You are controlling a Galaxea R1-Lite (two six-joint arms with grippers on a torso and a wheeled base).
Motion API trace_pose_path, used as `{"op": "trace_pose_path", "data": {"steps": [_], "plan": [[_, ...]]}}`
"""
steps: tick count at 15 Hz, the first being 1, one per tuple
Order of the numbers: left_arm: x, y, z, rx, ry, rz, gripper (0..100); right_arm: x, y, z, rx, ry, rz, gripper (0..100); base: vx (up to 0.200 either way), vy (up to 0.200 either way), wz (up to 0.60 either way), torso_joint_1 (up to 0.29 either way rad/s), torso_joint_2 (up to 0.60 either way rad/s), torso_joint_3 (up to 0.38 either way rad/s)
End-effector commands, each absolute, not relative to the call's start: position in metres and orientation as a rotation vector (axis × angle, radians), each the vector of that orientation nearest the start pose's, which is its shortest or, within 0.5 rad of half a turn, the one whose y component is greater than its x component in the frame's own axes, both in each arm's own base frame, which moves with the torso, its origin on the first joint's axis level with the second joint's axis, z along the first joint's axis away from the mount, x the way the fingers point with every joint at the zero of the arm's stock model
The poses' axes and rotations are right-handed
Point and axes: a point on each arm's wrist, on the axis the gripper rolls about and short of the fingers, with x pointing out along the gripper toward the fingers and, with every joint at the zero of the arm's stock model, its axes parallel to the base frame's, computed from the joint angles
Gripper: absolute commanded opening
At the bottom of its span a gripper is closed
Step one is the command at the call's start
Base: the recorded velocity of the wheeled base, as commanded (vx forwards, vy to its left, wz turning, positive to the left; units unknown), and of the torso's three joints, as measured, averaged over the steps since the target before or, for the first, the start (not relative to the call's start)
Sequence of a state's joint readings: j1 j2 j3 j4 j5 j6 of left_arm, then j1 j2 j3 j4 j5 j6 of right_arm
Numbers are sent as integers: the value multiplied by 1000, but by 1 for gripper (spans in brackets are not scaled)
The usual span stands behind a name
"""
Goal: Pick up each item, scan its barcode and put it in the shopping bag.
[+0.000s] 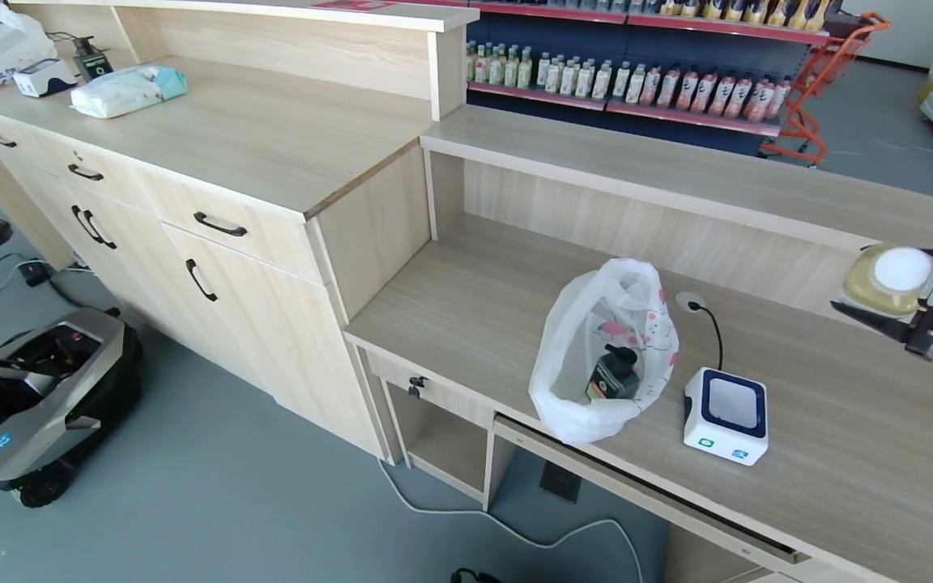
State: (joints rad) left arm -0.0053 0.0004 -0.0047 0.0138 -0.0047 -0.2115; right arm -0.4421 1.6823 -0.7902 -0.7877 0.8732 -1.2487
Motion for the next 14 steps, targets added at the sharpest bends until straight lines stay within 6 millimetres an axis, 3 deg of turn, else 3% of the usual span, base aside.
{"op": "trace_pose_path", "data": {"steps": [1, 6, 14], "plan": [[-23, 0, 75, -212, 10, -10, 100, 317, -95, 152, -1098, -179, 560, 0, 0, 0, 0, 0, 0, 0], [-23, 0, 75, -212, 10, -10, 100, 331, -96, 114, -1170, -185, 631, 0, 0, 0, 0, 0, 0, 0], [-23, 0, 75, -212, 10, -10, 100, 327, -94, 90, -1197, -171, 687, 0, 0, 0, 0, 0, 0, 0]]}}
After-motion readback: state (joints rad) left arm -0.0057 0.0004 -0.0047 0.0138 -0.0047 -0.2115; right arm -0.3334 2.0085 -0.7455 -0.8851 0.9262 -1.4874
